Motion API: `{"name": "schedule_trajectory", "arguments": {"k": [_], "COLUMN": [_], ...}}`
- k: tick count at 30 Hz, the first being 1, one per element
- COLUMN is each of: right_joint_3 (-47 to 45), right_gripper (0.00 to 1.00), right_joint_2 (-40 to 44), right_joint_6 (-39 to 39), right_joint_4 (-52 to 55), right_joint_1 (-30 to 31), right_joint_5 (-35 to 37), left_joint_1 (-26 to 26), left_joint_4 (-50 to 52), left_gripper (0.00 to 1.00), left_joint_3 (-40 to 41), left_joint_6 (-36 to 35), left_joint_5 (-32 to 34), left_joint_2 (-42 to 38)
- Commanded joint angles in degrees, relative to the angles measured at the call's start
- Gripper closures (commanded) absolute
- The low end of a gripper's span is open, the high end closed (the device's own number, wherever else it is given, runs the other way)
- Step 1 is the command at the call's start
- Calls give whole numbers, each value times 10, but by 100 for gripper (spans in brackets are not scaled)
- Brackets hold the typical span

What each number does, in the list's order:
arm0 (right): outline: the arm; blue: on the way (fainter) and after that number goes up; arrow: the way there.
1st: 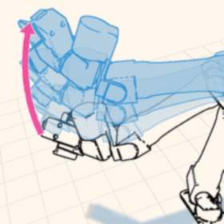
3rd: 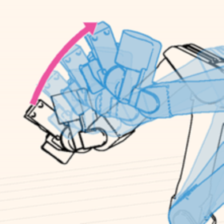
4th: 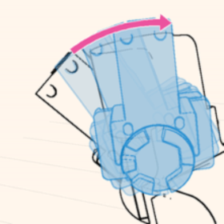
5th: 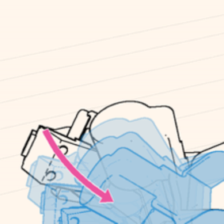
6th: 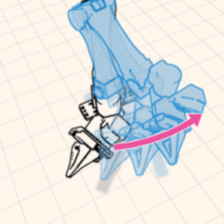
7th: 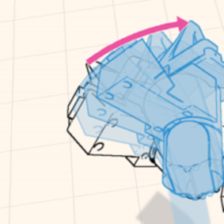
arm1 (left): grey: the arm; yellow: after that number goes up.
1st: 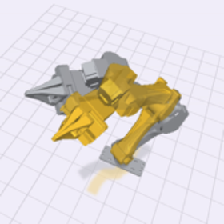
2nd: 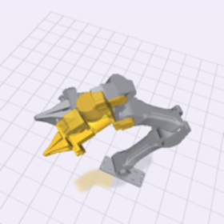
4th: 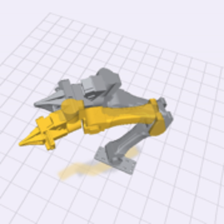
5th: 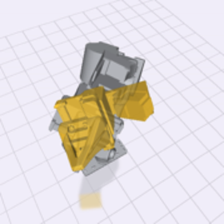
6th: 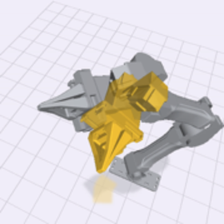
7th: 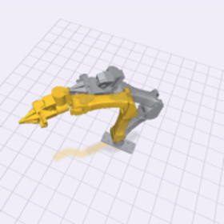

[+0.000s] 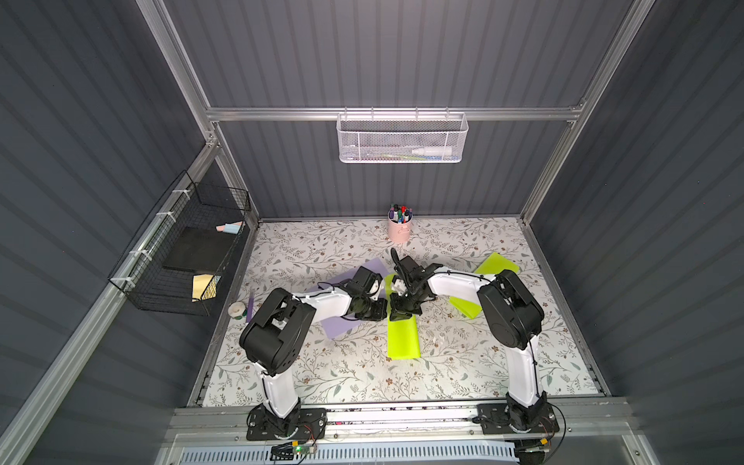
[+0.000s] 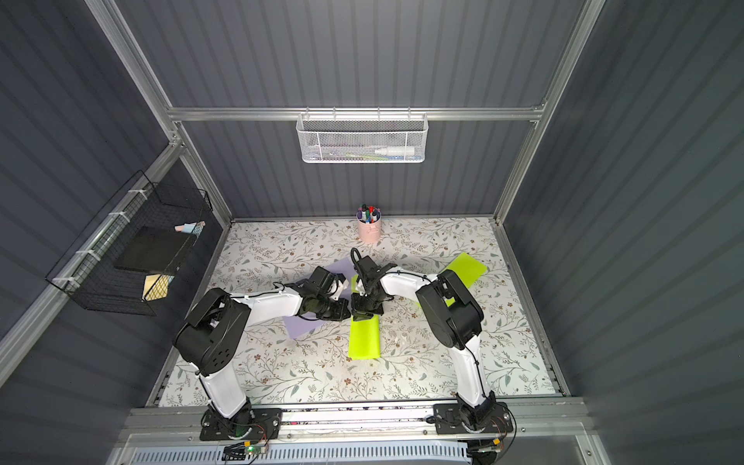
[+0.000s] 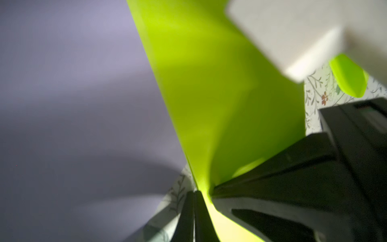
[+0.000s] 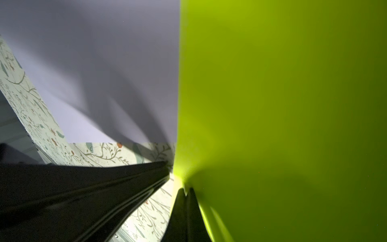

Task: Fold the rectangular paper in half along the long edge
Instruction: Fold the paper at the center of the board.

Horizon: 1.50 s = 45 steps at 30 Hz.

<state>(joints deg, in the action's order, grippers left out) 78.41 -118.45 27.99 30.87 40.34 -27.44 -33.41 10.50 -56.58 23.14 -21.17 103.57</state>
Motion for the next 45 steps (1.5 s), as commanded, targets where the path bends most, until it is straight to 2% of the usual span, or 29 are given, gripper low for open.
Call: {"name": "schedule_trajectory", "arguments": {"k": [1, 3, 11, 19, 30, 33, 36, 42, 45], "right_joint_3": [-24, -26, -35, -38, -50, -55, -67, -89, -107], "right_gripper": [98, 98, 99, 99, 98, 90, 72, 66, 54], "right_joint_2": [-3, -3, 2, 6, 24, 51, 103, 187, 205], "right_joint_6": [-5, -5, -5, -4, 3, 7, 17, 14, 13], "right_joint_4": [14, 12, 5, 1, -12, -12, -14, 20, 45], "right_joint_1": [-2, -3, -5, -5, -11, -12, -21, -49, -62], "right_joint_5": [6, 3, -1, -2, -8, -5, 7, 26, 56], "left_joint_1": [-3, -3, -2, -2, -2, -2, -2, -2, -2], "left_joint_4": [39, 38, 10, -5, -17, -16, -15, -17, -20], "left_gripper": [87, 85, 84, 85, 87, 88, 88, 89, 89], "left_joint_3": [-15, -27, -69, -95, -77, -71, -65, -62, -62], "left_joint_6": [-1, -1, 1, 0, 6, 6, 6, 6, 6], "left_joint_5": [32, 32, -1, -4, 2, 4, 7, 2, 1], "left_joint_2": [-25, -23, 1, 47, 77, 77, 77, 87, 88]}}
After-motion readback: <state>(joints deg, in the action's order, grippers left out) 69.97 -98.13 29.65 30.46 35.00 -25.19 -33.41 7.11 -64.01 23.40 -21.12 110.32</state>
